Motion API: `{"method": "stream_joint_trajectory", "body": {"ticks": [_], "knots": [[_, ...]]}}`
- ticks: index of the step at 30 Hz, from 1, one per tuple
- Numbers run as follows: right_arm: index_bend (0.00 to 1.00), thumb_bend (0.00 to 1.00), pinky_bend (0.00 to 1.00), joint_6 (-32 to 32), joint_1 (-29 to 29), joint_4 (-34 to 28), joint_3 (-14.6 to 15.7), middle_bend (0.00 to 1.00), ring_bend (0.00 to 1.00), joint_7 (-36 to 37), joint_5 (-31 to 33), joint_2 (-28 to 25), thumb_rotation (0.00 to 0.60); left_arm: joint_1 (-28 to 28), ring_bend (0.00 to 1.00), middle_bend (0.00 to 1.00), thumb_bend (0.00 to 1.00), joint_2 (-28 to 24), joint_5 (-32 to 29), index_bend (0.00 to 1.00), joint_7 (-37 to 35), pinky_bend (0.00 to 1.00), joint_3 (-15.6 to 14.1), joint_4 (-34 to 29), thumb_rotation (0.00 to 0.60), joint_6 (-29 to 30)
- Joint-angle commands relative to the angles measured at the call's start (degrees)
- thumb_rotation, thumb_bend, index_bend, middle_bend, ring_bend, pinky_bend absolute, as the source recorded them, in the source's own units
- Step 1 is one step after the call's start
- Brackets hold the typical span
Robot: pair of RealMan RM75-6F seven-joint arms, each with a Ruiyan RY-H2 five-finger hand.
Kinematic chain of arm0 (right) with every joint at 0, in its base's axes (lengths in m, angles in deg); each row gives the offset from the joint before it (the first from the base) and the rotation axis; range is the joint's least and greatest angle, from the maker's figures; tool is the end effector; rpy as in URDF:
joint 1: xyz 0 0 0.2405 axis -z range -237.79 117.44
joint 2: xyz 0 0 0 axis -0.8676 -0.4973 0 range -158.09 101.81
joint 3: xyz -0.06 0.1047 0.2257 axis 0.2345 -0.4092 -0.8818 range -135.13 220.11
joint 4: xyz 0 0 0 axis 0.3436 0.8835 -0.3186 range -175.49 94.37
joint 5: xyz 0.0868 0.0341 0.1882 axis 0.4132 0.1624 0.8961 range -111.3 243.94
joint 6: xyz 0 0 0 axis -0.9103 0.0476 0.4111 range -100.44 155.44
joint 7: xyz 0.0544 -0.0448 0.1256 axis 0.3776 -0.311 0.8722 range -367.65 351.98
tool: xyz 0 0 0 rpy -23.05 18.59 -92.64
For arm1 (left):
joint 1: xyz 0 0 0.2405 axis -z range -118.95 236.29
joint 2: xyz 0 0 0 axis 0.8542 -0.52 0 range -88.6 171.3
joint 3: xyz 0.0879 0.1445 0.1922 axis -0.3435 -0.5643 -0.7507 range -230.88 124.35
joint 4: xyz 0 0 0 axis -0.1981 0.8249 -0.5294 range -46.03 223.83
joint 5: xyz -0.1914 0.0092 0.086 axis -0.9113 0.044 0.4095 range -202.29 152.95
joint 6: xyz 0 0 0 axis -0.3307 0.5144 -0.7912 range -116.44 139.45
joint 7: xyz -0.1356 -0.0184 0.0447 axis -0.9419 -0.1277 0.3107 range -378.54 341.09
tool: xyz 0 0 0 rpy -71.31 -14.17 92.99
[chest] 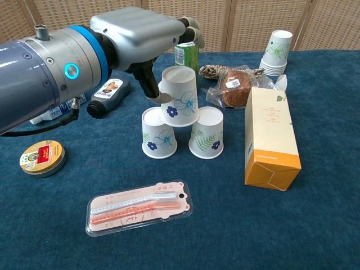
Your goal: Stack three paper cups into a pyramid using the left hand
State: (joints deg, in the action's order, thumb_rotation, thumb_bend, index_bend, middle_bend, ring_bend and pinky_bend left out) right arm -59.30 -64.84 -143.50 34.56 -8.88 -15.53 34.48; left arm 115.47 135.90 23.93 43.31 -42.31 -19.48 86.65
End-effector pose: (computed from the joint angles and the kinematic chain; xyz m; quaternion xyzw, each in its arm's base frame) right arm -0.2766 -0.1940 0.1714 0.5280 -0.4119 0.4526 0.5888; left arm -0.0069 0.2891 -0.0186 -0.7917 -0.2075 -0.3642 0.4444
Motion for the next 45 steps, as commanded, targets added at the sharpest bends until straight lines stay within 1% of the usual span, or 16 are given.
{"method": "stream_joint_trajectory", "body": {"ticks": [1,4,7,10,14,18,23,25,28,31,34,38,41,45], "knots": [[0.01,0.19,0.0,0.0,0.01,0.0,0.02,0.0,0.0,0.01,-0.01,-0.02,0.6,-0.61,0.01,0.0,0.29,-0.95,0.9,0.07,-1.19,0.39,-0.13,-0.74,0.6,0.34],[0.01,0.19,0.0,0.04,0.0,0.07,0.03,0.0,0.0,0.02,0.0,-0.01,0.6,-1.46,0.0,0.0,0.29,-2.94,2.26,0.05,-2.21,0.38,-0.69,-2.11,0.6,0.69],[0.01,0.19,0.0,0.05,0.0,0.03,0.02,0.0,0.0,0.12,0.0,-0.04,0.6,-2.96,0.0,0.0,0.29,-6.46,4.56,0.03,-4.55,0.34,-1.83,-3.86,0.6,0.53],[0.01,0.19,0.0,-0.02,0.04,-0.14,0.09,0.0,0.0,0.15,-0.16,-0.08,0.6,-4.97,0.0,0.0,0.29,-11.12,7.91,0.02,-8.17,0.3,-3.54,-5.48,0.6,-0.07],[0.01,0.19,0.0,-0.26,0.13,-0.41,0.2,0.0,0.0,-0.06,-0.48,-0.08,0.6,-8.96,0.0,0.0,0.29,-18.46,14.21,0.01,-15.02,0.28,-6.28,-7.2,0.6,0.51],[0.01,0.19,0.0,-0.26,0.14,-0.53,0.28,0.0,0.0,-0.24,-0.59,-0.05,0.6,-13.26,0.0,0.0,0.29,-25.89,19.66,0.0,-21.98,0.24,-9.32,-7.75,0.6,1.37],[0.01,0.19,0.0,-0.33,0.12,-0.74,0.35,0.0,0.0,-0.67,-0.81,0.06,0.6,-19.32,0.0,0.0,0.29,-34.52,26.83,0.0,-30.5,0.17,-13.87,-6.62,0.6,3.37],[0.01,0.19,0.0,-0.38,0.12,-0.82,0.41,0.0,0.0,-0.9,-0.93,0.12,0.6,-21.32,0.0,0.0,0.29,-36.95,28.41,0.0,-33.53,0.14,-15.26,-5.81,0.6,3.82],[0.01,0.19,0.0,-0.45,0.12,-1.0,0.58,0.0,0.0,-1.38,-1.27,0.24,0.6,-24.36,0.0,0.0,0.29,-40.92,29.36,0.0,-38.38,0.06,-17.42,-4.46,0.6,3.28],[0.01,0.19,0.0,-0.6,0.13,-1.04,0.66,0.0,0.0,-1.85,-1.55,0.38,0.6,-27.0,0.0,0.0,0.29,-42.73,31.26,0.0,-41.4,0.0,-18.92,-2.86,0.6,3.92],[0.01,0.19,0.0,-0.68,0.15,-1.11,0.74,0.0,0.0,-2.22,-1.67,0.49,0.6,-30.63,0.0,0.0,0.29,-43.21,34.48,0.0,-44.37,0.0,-20.28,-0.69,0.6,6.68],[0.01,0.19,0.0,-0.87,0.21,-1.26,0.9,0.0,0.0,-2.74,-2.03,0.65,0.6,-35.91,0.0,0.0,0.29,-42.52,38.55,0.0,-49.66,0.0,-21.94,2.35,0.6,10.89],[0.01,0.19,0.0,-0.92,0.24,-1.38,1.01,0.0,0.0,-3.06,-2.2,0.7,0.6,-39.27,0.0,0.0,0.29,-41.44,40.94,0.0,-52.28,0.0,-23.02,5.19,0.6,13.17],[0.01,0.19,0.0,-1.02,0.29,-1.5,0.99,0.0,0.0,-3.01,-2.21,0.61,0.6,-43.43,0.0,0.0,0.29,-39.32,42.05,0.0,-55.53,0.0,-23.59,8.46,0.6,15.79]]}}
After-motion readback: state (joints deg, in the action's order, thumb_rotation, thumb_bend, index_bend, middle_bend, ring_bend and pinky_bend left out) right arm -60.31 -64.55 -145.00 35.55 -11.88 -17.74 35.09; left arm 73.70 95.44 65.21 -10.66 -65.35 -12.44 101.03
